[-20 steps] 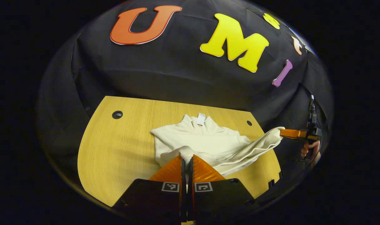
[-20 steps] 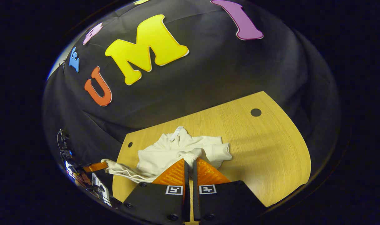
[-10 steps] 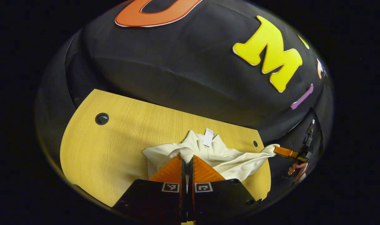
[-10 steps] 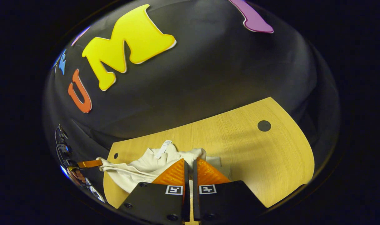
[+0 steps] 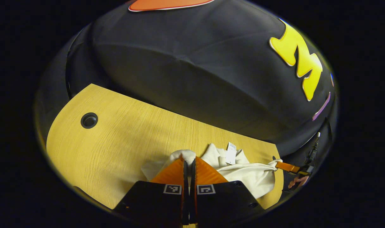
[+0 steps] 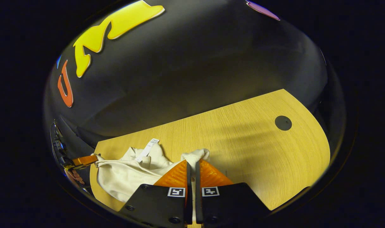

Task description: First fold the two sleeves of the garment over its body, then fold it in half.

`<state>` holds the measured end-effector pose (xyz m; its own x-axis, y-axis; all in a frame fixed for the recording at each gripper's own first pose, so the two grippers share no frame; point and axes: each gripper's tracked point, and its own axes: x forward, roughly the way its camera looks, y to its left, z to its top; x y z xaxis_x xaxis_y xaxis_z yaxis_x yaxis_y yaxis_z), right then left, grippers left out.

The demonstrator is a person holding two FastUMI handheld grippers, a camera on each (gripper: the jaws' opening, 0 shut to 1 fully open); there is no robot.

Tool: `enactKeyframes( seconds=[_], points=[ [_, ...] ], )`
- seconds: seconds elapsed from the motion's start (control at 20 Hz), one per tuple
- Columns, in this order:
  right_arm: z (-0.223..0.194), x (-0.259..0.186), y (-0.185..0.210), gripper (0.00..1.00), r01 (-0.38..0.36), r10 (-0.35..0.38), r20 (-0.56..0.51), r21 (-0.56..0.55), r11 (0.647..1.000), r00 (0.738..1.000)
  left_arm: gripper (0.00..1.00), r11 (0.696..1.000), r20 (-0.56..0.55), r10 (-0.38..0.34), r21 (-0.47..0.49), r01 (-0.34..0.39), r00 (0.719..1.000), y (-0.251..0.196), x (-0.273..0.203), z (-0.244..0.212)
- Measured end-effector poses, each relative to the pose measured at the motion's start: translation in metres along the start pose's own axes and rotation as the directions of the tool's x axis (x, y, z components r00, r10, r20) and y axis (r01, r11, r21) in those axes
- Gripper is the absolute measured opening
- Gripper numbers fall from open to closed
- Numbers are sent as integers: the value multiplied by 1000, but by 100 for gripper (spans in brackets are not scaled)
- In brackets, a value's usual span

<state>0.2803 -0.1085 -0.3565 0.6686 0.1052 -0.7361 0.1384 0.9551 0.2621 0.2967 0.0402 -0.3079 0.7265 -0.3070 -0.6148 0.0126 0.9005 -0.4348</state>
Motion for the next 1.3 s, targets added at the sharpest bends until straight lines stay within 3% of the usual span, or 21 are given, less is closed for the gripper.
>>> enactKeyframes(
  seconds=[0.1,0.15,0.2,0.25,0.3,0.45,0.5,0.6,0.7,0.75,0.9,0.95,1.05,1.15,1.3],
  points=[
    [-6,11,-1,4,12,-12,-4,5,1000,1000,4,999,4,23,24,-23,1000,2,12,-2],
    [-8,14,0,4,16,-16,-7,12,1000,1000,15,1000,5,15,26,-15,1000,-2,16,-2],
    [-6,17,2,2,10,-10,-4,29,1000,1000,10,999,5,23,36,-23,1000,-1,15,-2],
    [-4,19,4,11,9,-9,-1,41,999,1000,19,998,14,33,54,-33,999,0,13,0],
    [-2,15,6,14,-4,4,5,50,999,1000,27,996,34,39,76,-41,999,2,11,6],
    [4,0,11,22,-25,24,33,42,999,999,97,986,141,51,153,-73,989,4,-4,41],
    [7,-6,13,36,-28,26,45,35,999,999,100,983,168,49,165,-77,985,2,-10,50],
    [15,-20,16,47,-31,30,89,10,999,996,99,980,191,51,177,-86,980,-2,-21,55],
    [21,-34,16,83,-9,12,119,-32,999,993,99,977,205,57,189,-97,977,-5,-36,55],
    [23,-45,20,93,-7,13,135,-46,999,991,99,975,220,62,197,-107,974,-8,-48,55],
    [32,-91,35,94,11,15,212,-119,993,977,99,974,297,44,198,-107,954,-25,-97,60],
    [37,-112,44,90,17,20,244,-147,989,969,98,973,326,36,203,-107,945,-31,-118,62],
    [48,-156,65,96,18,47,319,-197,980,946,99,967,398,26,223,-124,917,-44,-164,73],
    [63,-210,95,97,15,87,413,-238,971,907,98,963,472,2,235,-129,881,-70,-213,86],
    [76,-290,125,97,70,103,539,-290,954,836,98,946,582,-44,285,-153,812,-106,-289,100]
  ],
)
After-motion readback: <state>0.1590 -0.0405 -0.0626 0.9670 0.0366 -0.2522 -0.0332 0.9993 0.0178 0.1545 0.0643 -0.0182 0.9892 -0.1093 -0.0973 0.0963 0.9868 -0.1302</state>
